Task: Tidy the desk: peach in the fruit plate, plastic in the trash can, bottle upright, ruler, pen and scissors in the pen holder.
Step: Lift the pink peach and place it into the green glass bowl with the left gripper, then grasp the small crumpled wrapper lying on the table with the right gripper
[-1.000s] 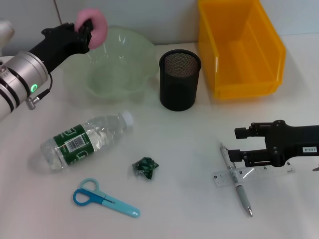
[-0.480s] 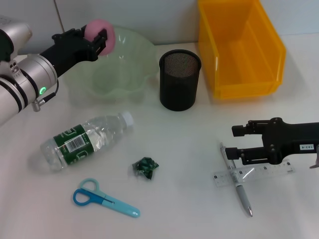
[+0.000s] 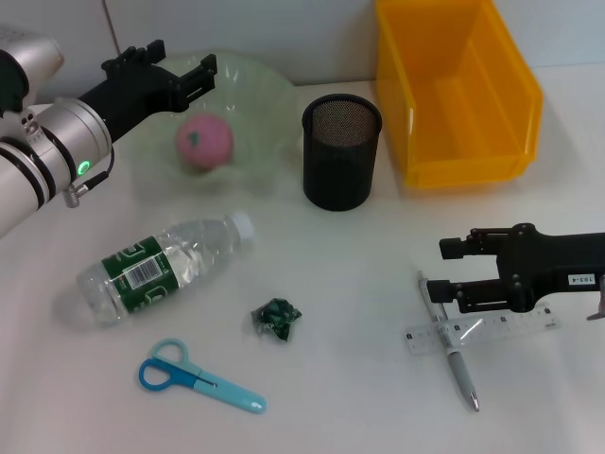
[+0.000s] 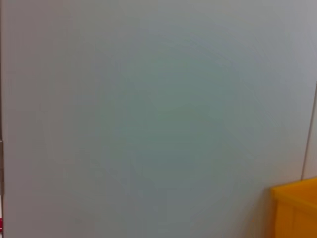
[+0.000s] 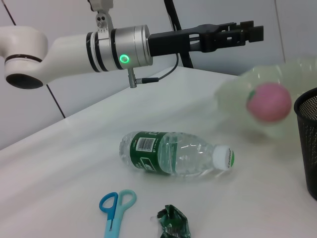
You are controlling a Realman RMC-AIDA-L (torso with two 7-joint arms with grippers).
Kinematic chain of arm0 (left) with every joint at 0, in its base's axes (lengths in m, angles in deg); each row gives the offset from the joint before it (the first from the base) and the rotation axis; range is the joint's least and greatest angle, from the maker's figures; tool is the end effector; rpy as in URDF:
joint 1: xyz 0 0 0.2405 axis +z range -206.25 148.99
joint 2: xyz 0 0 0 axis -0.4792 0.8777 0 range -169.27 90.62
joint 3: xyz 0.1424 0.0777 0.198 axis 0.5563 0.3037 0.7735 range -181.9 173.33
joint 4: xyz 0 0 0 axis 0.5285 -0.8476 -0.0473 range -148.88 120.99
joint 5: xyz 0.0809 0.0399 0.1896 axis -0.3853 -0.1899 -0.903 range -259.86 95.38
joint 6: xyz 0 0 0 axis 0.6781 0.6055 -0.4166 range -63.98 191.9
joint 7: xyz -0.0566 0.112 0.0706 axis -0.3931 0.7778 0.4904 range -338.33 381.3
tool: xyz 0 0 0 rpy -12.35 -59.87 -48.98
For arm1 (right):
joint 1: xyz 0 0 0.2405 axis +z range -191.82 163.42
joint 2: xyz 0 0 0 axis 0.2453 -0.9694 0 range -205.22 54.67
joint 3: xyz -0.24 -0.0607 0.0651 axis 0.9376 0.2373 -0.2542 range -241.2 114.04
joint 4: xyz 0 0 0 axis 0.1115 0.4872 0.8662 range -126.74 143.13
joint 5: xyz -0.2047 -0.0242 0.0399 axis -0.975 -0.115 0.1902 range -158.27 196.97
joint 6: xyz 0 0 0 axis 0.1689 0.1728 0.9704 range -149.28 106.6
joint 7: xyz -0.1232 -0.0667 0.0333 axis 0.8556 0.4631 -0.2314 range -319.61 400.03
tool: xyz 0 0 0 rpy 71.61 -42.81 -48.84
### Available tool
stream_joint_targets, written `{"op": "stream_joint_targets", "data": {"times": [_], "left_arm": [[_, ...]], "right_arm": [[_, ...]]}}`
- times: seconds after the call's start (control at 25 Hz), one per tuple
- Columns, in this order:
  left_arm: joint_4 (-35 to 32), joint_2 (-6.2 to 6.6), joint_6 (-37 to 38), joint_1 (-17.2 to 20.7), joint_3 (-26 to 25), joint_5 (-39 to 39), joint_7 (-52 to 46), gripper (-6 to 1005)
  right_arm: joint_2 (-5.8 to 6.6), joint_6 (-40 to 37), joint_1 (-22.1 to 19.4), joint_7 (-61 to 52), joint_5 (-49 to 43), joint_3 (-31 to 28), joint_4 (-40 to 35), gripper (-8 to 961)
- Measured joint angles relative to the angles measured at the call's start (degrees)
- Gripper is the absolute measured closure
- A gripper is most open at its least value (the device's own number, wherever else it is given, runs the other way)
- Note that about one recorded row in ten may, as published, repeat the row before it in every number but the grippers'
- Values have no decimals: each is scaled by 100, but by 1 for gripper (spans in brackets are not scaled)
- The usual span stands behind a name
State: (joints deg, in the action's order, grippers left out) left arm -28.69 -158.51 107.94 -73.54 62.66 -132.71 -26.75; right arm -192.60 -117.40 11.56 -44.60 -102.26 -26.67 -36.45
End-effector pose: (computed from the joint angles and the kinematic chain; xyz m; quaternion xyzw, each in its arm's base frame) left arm -0.2173 0.4428 -0.0379 -0.8345 -0.2380 -0.2798 0.4107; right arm 0.2910 0.3044 0.0294 -0.9418 0.2528 0.1908 0.1129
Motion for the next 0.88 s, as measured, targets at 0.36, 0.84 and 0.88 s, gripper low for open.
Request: {"op": "stream_joint_targets", "data": {"times": [0.36, 0.84, 0.88], "left_arm": [[-15, 0, 242, 26, 5, 3, -93, 215], [-1851, 354, 2748, 1317, 440, -1113, -2474, 214], [-1946, 422, 2955, 1373, 439, -1335, -2768, 214]], "right_arm": [[-9, 1, -1, 6, -4, -14, 0, 197], [-7, 8, -11, 35, -16, -14, 9, 197], [-2, 8, -11, 35, -16, -12, 9, 197]]}}
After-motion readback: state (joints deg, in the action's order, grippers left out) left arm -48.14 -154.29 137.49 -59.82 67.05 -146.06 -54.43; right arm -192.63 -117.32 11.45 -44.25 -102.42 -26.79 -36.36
